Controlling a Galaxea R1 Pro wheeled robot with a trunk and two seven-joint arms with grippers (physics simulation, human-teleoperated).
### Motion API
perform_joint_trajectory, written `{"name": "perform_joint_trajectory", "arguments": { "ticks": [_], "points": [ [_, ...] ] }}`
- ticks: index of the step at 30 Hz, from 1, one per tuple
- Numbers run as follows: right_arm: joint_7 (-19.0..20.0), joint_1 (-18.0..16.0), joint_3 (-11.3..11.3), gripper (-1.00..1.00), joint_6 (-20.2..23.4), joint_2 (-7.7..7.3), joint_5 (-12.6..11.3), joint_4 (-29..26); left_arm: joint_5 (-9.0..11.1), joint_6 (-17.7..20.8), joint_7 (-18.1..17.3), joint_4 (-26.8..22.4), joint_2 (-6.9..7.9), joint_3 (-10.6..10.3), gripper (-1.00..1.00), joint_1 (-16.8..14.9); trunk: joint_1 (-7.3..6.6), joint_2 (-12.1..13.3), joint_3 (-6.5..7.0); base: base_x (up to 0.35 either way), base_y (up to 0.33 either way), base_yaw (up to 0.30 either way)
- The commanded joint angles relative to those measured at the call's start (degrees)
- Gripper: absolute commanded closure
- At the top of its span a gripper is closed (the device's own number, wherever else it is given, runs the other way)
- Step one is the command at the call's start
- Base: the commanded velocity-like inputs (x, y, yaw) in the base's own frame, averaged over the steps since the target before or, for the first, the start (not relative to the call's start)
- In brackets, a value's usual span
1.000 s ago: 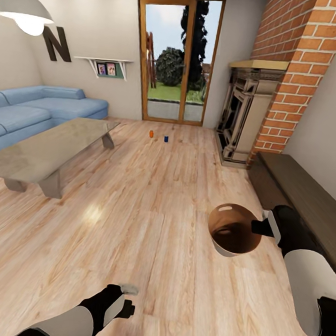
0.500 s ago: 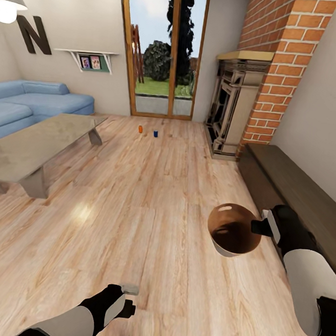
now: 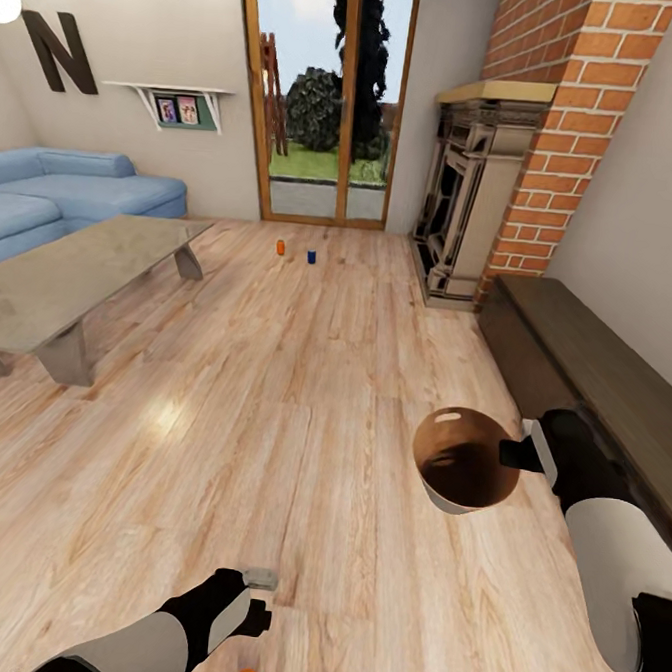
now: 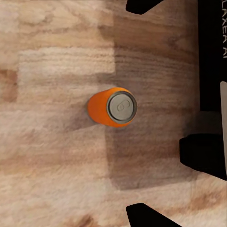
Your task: Put the three can of soda from the living room inside the tash can in the kitchen.
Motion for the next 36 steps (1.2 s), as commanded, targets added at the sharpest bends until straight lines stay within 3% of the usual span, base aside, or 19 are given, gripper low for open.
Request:
{"name": "perform_joint_trajectory", "arguments": {
  "ticks": [1,36],
  "points": [
    [0.21,-0.04,0.08,1.00,0.00,0.00,-0.44,-0.03,0.00,0.00,-0.03,0.00,0.00,0.00,-1.00,0.00,0.21,-0.42,-0.27,0.000,0.000,0.000],
    [0.21,-0.04,0.31,1.00,0.00,0.00,-0.44,0.02,0.00,0.00,-0.26,-0.89,0.00,0.00,-1.00,-0.07,7.46,-13.66,-9.42,0.000,0.000,0.000]
  ]
}}
